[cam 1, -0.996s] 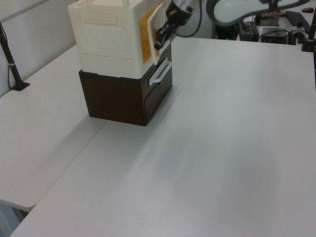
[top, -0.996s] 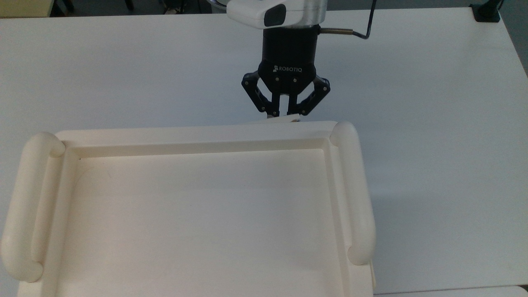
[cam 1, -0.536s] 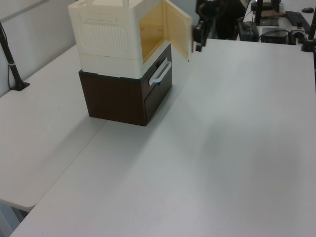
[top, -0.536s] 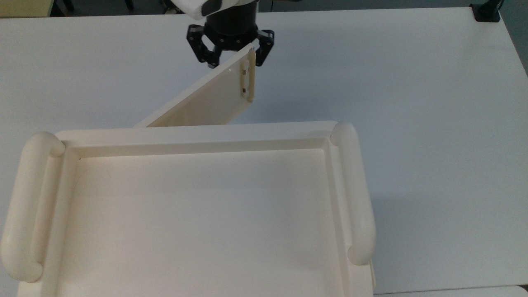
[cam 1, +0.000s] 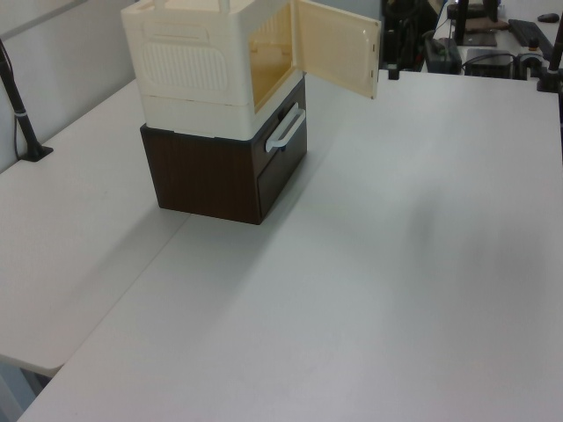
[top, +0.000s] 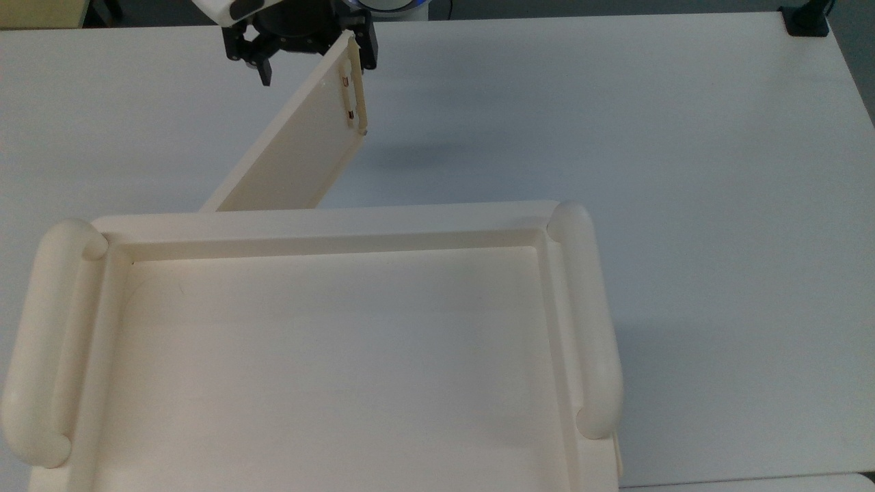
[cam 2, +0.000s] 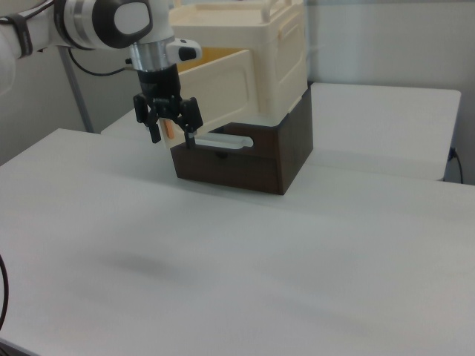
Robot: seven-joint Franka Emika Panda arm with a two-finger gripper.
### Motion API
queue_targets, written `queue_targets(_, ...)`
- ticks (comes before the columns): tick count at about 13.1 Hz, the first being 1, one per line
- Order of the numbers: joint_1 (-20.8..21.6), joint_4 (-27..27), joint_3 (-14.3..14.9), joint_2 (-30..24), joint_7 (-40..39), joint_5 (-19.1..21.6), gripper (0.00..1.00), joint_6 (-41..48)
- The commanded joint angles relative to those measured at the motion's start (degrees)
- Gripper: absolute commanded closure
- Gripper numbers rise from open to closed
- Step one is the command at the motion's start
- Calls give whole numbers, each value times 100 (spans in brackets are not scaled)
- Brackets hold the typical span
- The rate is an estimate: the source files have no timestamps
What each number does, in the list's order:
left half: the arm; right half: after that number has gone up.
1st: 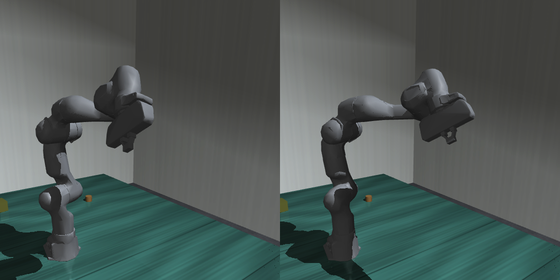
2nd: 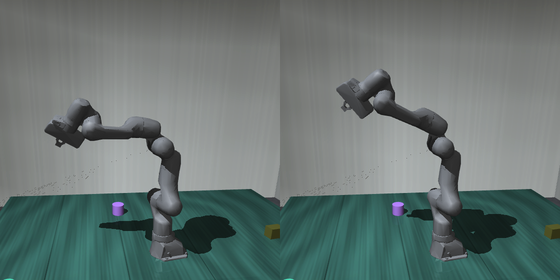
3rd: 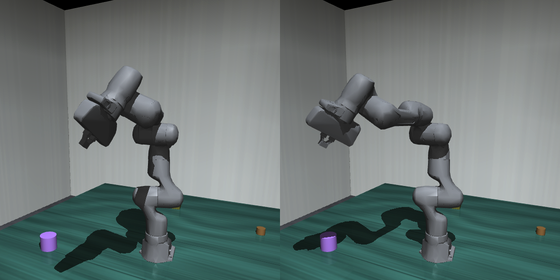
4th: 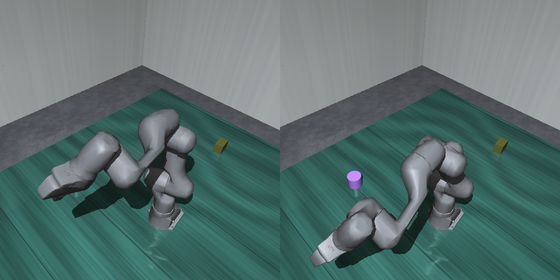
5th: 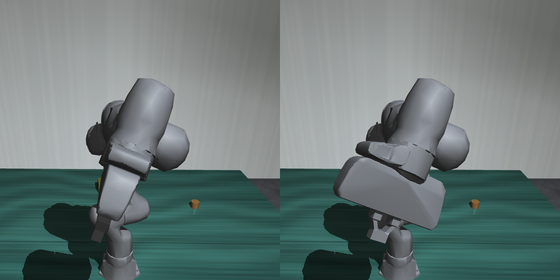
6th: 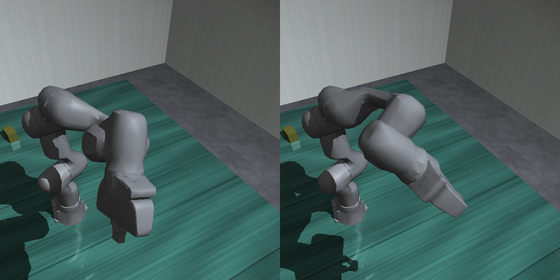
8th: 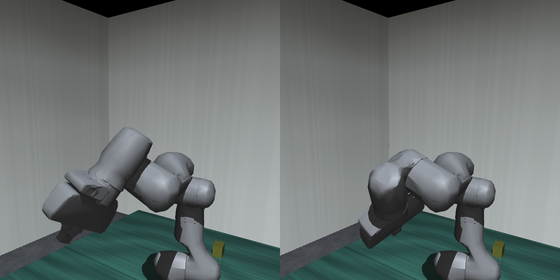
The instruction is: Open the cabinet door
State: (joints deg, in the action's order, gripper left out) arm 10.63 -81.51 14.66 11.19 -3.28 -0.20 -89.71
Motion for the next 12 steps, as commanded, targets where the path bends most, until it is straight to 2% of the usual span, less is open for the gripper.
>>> queue_targets(1, -307, -199, 11, -319, -541, 117, 0, 287)
queue_targets(8, -755, -251, 19, -749, -551, 90, 0, 524)
queue_targets(12, -773, -243, 2, -759, -480, 29, 0, 525)
